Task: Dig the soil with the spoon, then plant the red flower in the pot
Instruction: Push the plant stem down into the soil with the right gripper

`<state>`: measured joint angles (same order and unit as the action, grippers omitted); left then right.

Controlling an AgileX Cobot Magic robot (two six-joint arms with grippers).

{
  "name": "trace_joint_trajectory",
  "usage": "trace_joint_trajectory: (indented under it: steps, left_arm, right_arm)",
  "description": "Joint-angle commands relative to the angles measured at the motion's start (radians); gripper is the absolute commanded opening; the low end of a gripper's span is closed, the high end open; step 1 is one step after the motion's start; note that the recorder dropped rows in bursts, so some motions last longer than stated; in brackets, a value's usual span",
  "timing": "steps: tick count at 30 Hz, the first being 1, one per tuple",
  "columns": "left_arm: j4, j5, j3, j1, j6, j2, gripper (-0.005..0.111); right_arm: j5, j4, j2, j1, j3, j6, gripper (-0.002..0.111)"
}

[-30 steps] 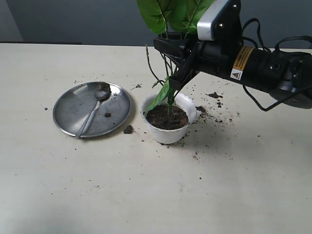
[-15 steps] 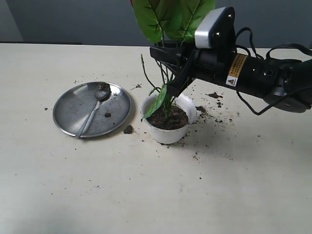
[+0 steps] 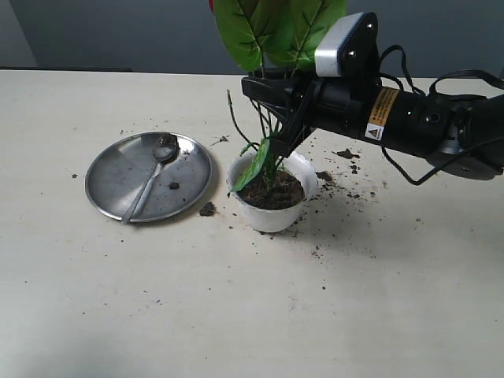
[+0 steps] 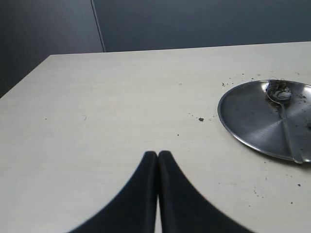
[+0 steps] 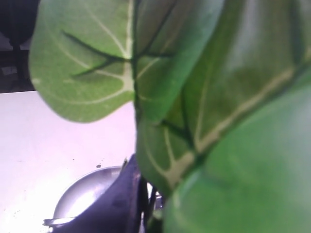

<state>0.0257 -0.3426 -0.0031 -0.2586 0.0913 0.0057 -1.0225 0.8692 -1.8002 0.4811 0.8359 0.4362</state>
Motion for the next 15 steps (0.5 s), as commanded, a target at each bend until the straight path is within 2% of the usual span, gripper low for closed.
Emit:
trace_joint_trajectory:
  steps: [1,15]
  left_arm:
    - [-0.002,0.005,0.003,0.001,-0.002,-0.006,0.0]
    - [-0.002,0.005,0.003,0.001,-0.002,-0.006,0.0]
  right_arm:
    - [0.063,0.039,-0.008,-0.003,-0.013,0.035,-0.001]
    - [0.096,0.004,-0.028,-0.003,-0.082,0.03,-0.001]
